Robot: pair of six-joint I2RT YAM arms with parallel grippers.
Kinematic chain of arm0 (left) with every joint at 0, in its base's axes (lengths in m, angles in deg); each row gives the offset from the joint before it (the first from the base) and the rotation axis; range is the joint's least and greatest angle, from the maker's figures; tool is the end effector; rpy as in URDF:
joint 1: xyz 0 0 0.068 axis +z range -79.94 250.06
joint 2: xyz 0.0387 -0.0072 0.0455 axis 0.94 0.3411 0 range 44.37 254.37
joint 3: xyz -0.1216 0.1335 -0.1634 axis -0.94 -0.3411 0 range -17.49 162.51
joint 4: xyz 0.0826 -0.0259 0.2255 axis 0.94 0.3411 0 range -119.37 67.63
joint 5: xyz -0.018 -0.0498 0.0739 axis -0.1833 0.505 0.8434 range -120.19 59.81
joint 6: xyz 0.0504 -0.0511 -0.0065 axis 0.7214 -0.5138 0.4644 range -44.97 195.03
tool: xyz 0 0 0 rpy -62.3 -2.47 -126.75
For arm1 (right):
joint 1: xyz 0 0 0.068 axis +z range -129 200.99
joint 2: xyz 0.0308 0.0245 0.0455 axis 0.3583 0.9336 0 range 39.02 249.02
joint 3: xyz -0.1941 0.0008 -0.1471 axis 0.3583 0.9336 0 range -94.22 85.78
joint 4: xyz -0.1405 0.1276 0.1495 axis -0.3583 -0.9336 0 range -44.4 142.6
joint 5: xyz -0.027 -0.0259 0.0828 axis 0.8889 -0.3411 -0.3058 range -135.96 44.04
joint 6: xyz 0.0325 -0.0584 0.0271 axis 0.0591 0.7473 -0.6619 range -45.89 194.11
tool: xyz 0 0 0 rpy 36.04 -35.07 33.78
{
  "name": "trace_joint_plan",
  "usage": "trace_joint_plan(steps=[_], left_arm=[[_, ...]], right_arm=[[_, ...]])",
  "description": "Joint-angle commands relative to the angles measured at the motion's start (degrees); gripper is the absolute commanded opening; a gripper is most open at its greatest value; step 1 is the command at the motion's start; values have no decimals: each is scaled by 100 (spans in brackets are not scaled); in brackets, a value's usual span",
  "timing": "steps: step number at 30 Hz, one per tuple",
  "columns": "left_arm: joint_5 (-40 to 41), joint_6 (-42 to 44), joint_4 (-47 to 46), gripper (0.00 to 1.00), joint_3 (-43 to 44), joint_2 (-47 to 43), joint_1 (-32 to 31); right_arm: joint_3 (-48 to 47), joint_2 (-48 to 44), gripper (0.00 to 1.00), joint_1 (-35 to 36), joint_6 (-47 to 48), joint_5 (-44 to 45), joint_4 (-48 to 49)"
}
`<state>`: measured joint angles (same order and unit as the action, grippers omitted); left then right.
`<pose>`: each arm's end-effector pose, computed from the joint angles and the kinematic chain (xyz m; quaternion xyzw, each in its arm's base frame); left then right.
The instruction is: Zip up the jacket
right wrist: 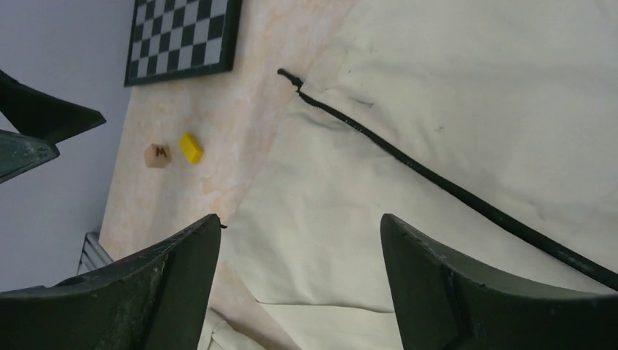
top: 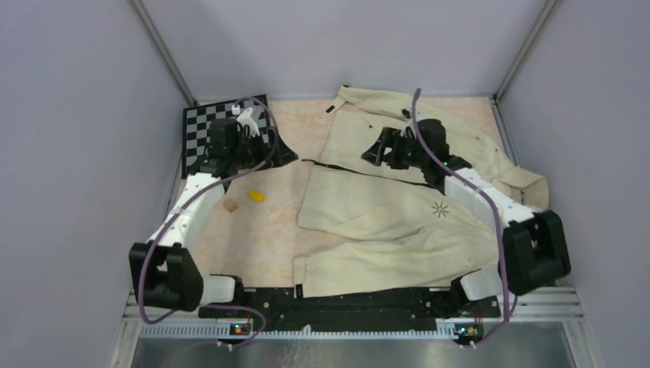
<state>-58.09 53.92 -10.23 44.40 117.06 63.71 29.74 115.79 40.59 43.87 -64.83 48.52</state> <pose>0.2862 -0.0598 0.2904 0.0117 0.8487 -0.3180 0.4224 0.2905 0.1240 0.2630 -0.0108 0.8357 0.3491 0.4237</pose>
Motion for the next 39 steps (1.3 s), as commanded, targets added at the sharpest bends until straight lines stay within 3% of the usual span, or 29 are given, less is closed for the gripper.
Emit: trace_joint_plan(steps=[1, 4, 7, 11, 16, 20, 26, 39], left_arm=[[-995, -276, -563, 97, -224, 632, 20], [-1385, -493, -697, 91, 100, 1415, 7], [-1700, -488, -183, 82, 860, 2319, -9], [-1913, -892, -433, 76, 1282, 3079, -39], [-1724, -744, -400, 72, 1773, 3771, -212], [-1659, -500, -324, 71, 1822, 3908, -244], [-1112, 493, 319, 74, 1874, 3804, -245], [-1525, 112, -65, 73, 1610, 3817, -253]], right_arm=[[-628, 1037, 75, 407, -84, -254, 762], [-1014, 1794, 66, 501, -203, -430, 1038], [-1584, 2577, 58, 587, -158, -622, 976], [-2276, 3321, 57, 695, 372, -910, 683], [-2997, 4021, 58, 727, 1555, -1377, 51], [-3358, 4364, 54, 856, 2575, -1450, -479], [-3127, 4445, 42, 1098, 3678, -967, -471], [-2895, 4643, 41, 1496, 4443, -30, -231]])
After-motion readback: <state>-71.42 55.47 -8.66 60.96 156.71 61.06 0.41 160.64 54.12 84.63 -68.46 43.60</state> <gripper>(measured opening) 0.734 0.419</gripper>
